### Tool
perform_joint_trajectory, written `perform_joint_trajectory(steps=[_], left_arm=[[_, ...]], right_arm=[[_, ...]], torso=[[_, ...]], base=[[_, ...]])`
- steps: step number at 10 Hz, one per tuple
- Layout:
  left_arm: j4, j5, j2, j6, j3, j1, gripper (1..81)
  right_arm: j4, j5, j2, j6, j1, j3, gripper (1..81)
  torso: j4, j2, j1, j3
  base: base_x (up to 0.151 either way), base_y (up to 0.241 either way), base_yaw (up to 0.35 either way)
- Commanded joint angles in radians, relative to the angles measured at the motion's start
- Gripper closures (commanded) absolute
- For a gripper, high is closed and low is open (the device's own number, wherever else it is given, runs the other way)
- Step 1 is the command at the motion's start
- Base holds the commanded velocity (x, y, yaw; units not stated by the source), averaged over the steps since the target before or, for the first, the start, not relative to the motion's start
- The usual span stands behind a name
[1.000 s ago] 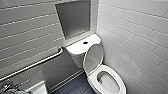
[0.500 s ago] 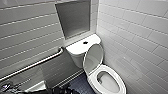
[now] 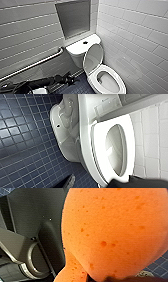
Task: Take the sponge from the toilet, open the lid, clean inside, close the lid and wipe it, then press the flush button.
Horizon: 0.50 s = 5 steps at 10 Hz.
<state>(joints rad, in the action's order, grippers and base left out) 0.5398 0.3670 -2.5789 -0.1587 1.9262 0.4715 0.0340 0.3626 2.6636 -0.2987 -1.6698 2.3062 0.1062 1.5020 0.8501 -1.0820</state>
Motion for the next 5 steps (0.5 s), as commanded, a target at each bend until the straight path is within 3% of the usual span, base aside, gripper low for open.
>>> perform_joint_trajectory(steps=[1, 5], left_arm=[[0.104, 0.046, -0.024, -0.008, 0.123, -0.178, 1.0], [0.166, -0.028, -0.104, -0.010, 0.240, -0.243, 1.0]], right_arm=[[0.056, -0.088, -0.034, 0.020, -0.011, -0.044, 81.1], [0.066, -0.083, -0.034, 0.020, -0.015, -0.076, 81.1]], torso=[[0.000, 0.000, 0.000, 0.000], [0.000, -0.001, 0.000, 0.000]], base=[[0.000, 0.000, 0.000], [0.000, 0.000, 0.000]])
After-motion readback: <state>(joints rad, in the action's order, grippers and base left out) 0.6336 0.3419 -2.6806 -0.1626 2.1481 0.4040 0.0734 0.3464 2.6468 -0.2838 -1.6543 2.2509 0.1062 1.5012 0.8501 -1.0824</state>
